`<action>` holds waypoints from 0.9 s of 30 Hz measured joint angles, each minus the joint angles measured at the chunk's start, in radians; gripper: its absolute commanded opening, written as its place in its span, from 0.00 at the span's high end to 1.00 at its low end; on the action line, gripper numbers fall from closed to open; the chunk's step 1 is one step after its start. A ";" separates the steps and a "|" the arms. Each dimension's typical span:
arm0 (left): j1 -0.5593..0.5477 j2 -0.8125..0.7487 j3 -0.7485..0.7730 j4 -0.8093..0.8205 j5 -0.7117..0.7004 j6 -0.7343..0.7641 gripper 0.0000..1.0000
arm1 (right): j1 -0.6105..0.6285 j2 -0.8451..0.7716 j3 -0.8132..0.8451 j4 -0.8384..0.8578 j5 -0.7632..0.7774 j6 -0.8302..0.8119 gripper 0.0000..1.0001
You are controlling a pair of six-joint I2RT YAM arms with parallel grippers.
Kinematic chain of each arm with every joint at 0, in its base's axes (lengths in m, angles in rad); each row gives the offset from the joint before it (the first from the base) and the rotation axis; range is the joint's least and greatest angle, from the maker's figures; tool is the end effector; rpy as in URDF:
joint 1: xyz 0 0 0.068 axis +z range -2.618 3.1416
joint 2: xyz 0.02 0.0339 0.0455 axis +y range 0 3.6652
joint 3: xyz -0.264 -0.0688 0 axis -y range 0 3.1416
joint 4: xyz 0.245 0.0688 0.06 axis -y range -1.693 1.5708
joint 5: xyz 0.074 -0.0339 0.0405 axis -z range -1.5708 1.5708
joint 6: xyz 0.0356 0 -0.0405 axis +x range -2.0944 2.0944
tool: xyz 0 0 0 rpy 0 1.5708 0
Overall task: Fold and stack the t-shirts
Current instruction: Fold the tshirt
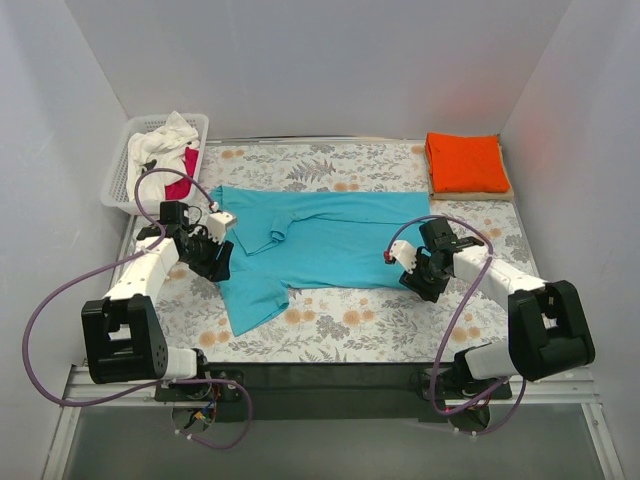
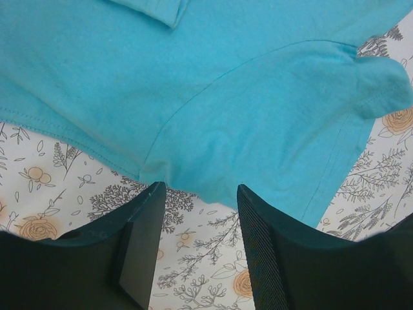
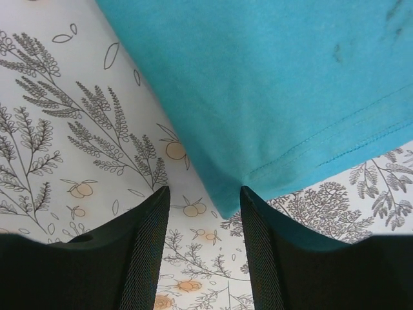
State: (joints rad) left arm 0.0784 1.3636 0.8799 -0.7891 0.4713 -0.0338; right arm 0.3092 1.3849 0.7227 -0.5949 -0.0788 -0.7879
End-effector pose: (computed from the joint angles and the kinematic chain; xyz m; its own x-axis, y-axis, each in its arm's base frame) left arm 0.2421 0.0028 0.2100 -0.9546 -0.1052 -0.2788 0.0309 0.8956 -0.4437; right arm 0.2231 0.0742 0.1655 -0.4077 -0.8721 -0.2707 -0.8726 0.4594 -0.1659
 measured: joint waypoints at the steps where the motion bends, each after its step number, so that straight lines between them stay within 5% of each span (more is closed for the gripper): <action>1: 0.002 0.000 0.000 0.000 0.000 0.000 0.54 | 0.000 -0.005 -0.002 0.003 0.006 -0.002 0.55; 7: 0.005 0.002 0.000 0.001 -0.002 0.002 0.55 | 0.000 -0.010 -0.002 0.026 0.034 -0.008 0.62; 13: 0.006 0.003 -0.012 0.019 -0.020 0.046 0.54 | 0.000 0.019 0.001 0.031 0.045 -0.024 0.99; 27: 0.006 0.039 -0.123 0.111 -0.048 0.131 0.60 | 0.001 0.035 0.018 0.032 0.050 -0.021 0.99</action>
State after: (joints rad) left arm 0.0841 1.4021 0.7567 -0.6785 0.4236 0.0975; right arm 0.3099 1.4204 0.7403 -0.5625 -0.0292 -0.8093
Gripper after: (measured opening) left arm 0.430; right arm 0.019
